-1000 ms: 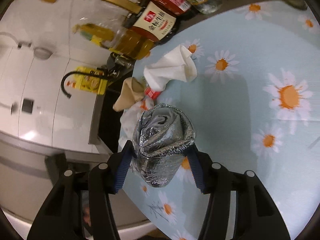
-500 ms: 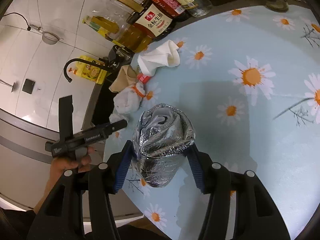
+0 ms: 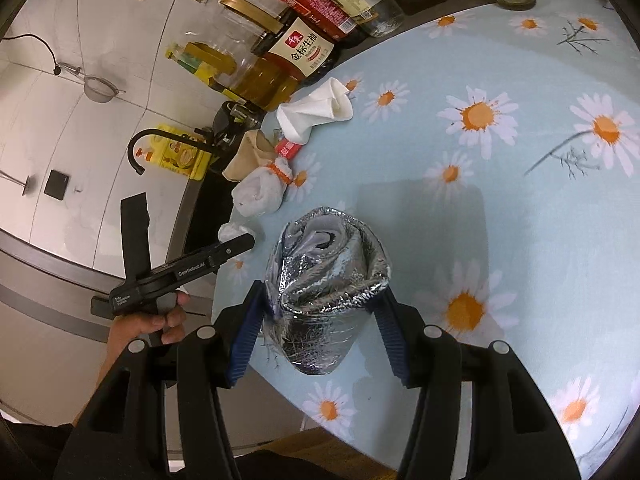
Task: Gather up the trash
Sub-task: 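Grasp the clear bag of white tissue with the left tool, then lower the tissue bag and foil packet into the black trash bin and open both tools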
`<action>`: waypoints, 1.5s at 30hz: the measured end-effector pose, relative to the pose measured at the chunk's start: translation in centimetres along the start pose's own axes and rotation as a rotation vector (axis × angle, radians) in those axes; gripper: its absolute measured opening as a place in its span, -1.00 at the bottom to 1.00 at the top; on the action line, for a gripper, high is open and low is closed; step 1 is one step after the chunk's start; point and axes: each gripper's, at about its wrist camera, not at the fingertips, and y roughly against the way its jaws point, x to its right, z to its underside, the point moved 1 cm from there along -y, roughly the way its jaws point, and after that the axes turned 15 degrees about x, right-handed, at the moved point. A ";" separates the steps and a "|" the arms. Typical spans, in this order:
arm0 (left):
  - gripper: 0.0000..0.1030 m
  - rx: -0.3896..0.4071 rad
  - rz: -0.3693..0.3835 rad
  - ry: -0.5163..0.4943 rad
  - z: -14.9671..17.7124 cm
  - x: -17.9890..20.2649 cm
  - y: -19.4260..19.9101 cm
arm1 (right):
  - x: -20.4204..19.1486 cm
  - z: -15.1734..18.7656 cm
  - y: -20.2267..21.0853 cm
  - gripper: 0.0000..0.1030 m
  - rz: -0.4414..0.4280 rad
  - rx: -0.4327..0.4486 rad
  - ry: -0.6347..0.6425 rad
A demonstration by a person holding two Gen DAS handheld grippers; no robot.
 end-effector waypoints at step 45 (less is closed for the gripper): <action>0.01 -0.194 0.344 -0.033 21.2 -7.7 8.3 | -6.0 23.7 -5.0 0.08 0.293 -0.142 -0.062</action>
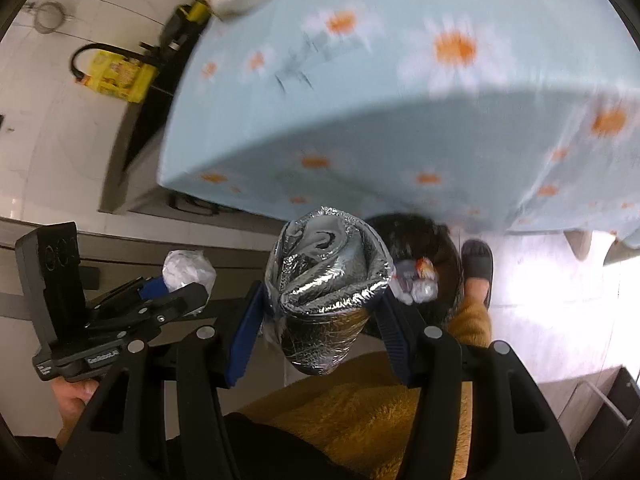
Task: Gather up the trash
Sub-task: 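Lower the tissue bag and foil packet into the black trash bin and open both tools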
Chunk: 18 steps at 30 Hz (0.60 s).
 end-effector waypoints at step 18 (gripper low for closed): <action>0.02 -0.187 -0.018 0.018 4.9 -2.0 -8.1 | 6.8 4.4 -7.9 0.09 0.118 -0.116 -0.219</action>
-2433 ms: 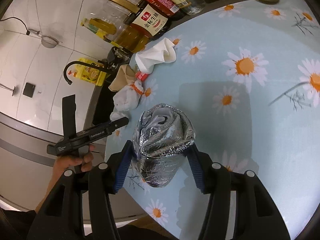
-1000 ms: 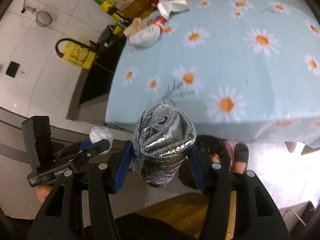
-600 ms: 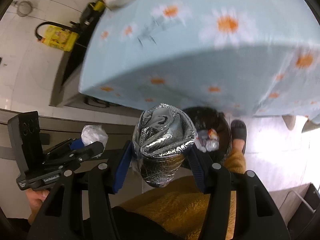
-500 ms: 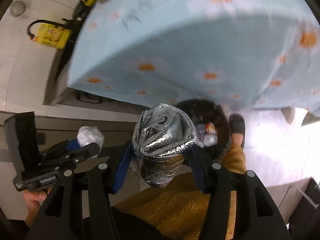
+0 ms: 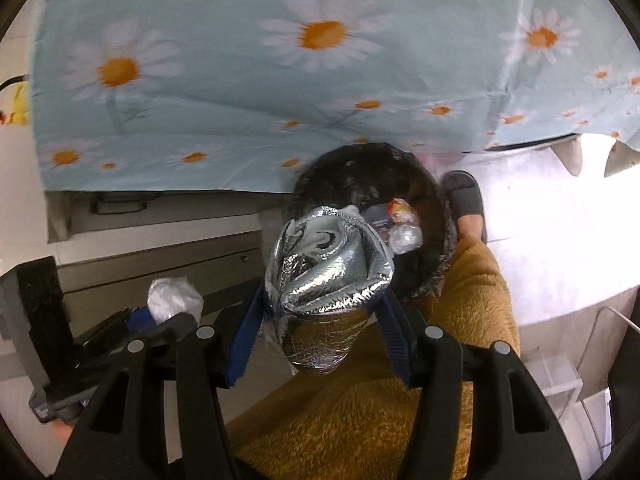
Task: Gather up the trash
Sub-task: 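Lower the tissue bag and foil packet into the black trash bin and open both tools, then raise both tools back up over the table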
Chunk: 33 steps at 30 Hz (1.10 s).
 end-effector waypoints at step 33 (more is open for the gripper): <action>0.51 0.144 -0.023 0.058 -3.2 0.0 5.7 | -4.0 -2.6 5.9 0.45 -0.107 0.100 0.067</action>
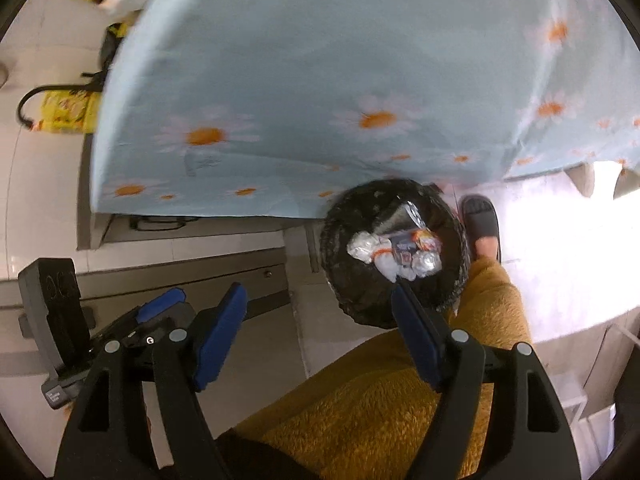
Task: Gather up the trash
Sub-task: 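Raise both tools back up over the table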
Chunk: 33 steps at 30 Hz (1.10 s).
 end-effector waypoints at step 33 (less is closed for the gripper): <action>0.51 0.334 0.017 0.056 -11.5 4.3 10.2 | -13.4 -19.3 8.5 0.63 -0.079 0.307 0.485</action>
